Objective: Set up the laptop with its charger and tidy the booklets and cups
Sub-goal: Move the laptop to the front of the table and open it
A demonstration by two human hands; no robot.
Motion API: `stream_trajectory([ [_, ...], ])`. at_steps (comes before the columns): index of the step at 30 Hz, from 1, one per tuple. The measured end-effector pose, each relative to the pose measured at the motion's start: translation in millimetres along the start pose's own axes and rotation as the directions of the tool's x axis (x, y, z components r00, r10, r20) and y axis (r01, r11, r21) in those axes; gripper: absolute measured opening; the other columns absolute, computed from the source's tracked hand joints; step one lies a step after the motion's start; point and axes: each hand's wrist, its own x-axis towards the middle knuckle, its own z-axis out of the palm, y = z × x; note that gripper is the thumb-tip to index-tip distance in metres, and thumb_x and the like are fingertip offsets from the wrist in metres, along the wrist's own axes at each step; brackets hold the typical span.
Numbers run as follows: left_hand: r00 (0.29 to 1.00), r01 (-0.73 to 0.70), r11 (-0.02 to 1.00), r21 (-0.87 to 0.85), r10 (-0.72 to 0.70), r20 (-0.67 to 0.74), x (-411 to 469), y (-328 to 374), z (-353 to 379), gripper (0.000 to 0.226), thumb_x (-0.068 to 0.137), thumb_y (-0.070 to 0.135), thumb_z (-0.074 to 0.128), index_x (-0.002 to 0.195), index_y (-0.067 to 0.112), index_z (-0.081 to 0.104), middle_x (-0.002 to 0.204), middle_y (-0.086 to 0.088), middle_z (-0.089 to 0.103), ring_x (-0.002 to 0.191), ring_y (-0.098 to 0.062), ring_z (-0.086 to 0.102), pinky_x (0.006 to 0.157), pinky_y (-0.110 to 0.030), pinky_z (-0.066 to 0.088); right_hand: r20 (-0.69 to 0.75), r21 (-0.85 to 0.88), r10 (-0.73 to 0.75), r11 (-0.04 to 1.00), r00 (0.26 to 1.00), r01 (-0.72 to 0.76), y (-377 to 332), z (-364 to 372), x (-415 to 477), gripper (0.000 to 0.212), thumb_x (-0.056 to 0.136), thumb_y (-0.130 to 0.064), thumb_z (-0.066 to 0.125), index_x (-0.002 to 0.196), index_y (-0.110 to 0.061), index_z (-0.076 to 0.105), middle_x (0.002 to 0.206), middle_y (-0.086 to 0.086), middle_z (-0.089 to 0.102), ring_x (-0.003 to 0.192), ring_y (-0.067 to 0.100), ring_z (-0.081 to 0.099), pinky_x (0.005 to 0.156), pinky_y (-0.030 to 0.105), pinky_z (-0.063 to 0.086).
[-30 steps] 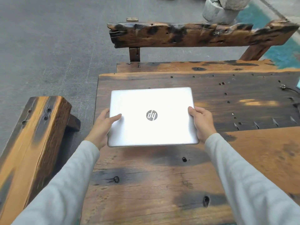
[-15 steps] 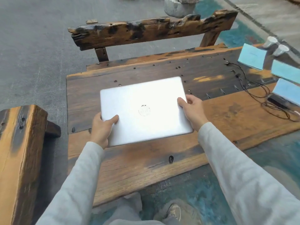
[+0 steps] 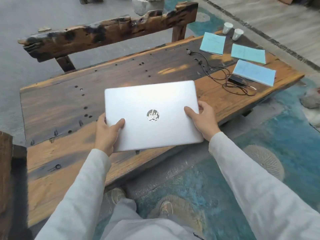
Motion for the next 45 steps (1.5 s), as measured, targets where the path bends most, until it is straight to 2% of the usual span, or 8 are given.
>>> stream_trajectory([
  [4, 1.000, -0.013, 1.000, 0.003, 0.013, 0.029, -20, 6, 41, 0.049, 0.085, 0.021, 0.076, 0.126, 0.023, 0.049, 0.116, 0.010, 0.061, 0.099, -0.004, 0.059, 0.072, -0.023, 0.044, -0.062, -0.060, -0.028, 0.998, 0.998, 0.024, 12, -45, -9, 0.037, 0.083, -0.042, 0.075, 0.113, -0.029, 0.060, 0.096, -0.027, 0.065, 0.079, -0.019, 0.061, 0.053, 0.004, 0.044],
  [8, 0.998, -0.023, 0.998, 0.050, 0.020, 0.066, -22, 10, 72, 0.052, 0.088, 0.028, 0.072, 0.133, 0.024, 0.046, 0.120, 0.011, 0.058, 0.099, -0.001, 0.056, 0.074, -0.025, 0.043, -0.124, -0.078, -0.013, 0.997, 0.992, 0.003, 25, -73, -6, 0.041, 0.081, -0.049, 0.073, 0.116, -0.029, 0.062, 0.107, -0.021, 0.065, 0.089, -0.004, 0.063, 0.066, 0.019, 0.046],
  [14, 0.995, 0.002, 0.998, 0.061, -0.009, 0.103, -2, 14, 121, 0.053, 0.091, 0.034, 0.070, 0.136, 0.024, 0.045, 0.123, 0.010, 0.058, 0.100, -0.002, 0.056, 0.079, -0.030, 0.044, -0.184, -0.066, 0.025, 0.997, 0.983, -0.037, 33, -105, 18, 0.044, 0.076, -0.056, 0.073, 0.114, -0.038, 0.058, 0.105, -0.028, 0.063, 0.095, -0.003, 0.061, 0.070, 0.021, 0.047],
  [20, 0.992, 0.028, 0.999, 0.031, -0.031, 0.119, 37, 20, 179, 0.054, 0.088, 0.031, 0.072, 0.135, 0.020, 0.049, 0.115, 0.014, 0.061, 0.102, -0.007, 0.060, 0.070, -0.023, 0.044, -0.209, -0.089, 0.033, 0.995, 0.977, -0.052, 33, -135, 74, 0.046, 0.078, -0.051, 0.078, 0.116, -0.036, 0.058, 0.109, -0.017, 0.065, 0.099, 0.002, 0.062, 0.072, 0.024, 0.047],
  [25, 0.986, 0.048, 0.999, -0.013, -0.045, 0.162, 87, 35, 229, 0.054, 0.087, 0.030, 0.074, 0.134, 0.019, 0.051, 0.124, 0.005, 0.064, 0.106, -0.015, 0.063, 0.075, -0.027, 0.048, -0.229, -0.066, 0.045, 0.996, 0.972, -0.062, 19, -152, 135, 0.050, 0.079, -0.043, 0.081, 0.121, -0.027, 0.060, 0.113, -0.010, 0.068, 0.098, 0.009, 0.065, 0.077, 0.032, 0.053],
  [30, 0.986, 0.074, 0.995, -0.063, -0.064, 0.151, 133, 48, 268, 0.053, 0.088, 0.030, 0.074, 0.135, 0.020, 0.051, 0.117, 0.009, 0.064, 0.100, -0.008, 0.062, 0.075, -0.026, 0.049, -0.205, -0.102, 0.062, 0.991, 0.977, -0.084, -4, -160, 196, 0.049, 0.080, -0.045, 0.080, 0.119, -0.028, 0.057, 0.111, -0.014, 0.065, 0.096, 0.007, 0.064, 0.073, 0.029, 0.051],
  [36, 0.986, 0.106, 0.985, -0.139, -0.086, 0.140, 171, 57, 291, 0.056, 0.089, 0.027, 0.073, 0.138, 0.017, 0.048, 0.125, 0.004, 0.064, 0.100, -0.010, 0.064, 0.070, -0.024, 0.049, -0.184, -0.141, 0.056, 0.987, 0.981, -0.083, -18, -154, 253, 0.052, 0.079, -0.045, 0.080, 0.122, -0.025, 0.059, 0.105, -0.016, 0.066, 0.091, 0.001, 0.064, 0.065, 0.022, 0.046],
  [45, 0.983, 0.162, 0.959, -0.232, -0.135, 0.127, 202, 63, 288, 0.054, 0.088, 0.021, 0.073, 0.137, 0.020, 0.049, 0.124, 0.006, 0.064, 0.095, -0.005, 0.064, 0.063, -0.020, 0.049, -0.090, -0.228, 0.025, 0.973, 0.996, -0.045, -32, -136, 308, 0.049, 0.080, -0.049, 0.078, 0.119, -0.030, 0.057, 0.112, -0.011, 0.066, 0.096, 0.006, 0.064, 0.066, 0.023, 0.046],
])
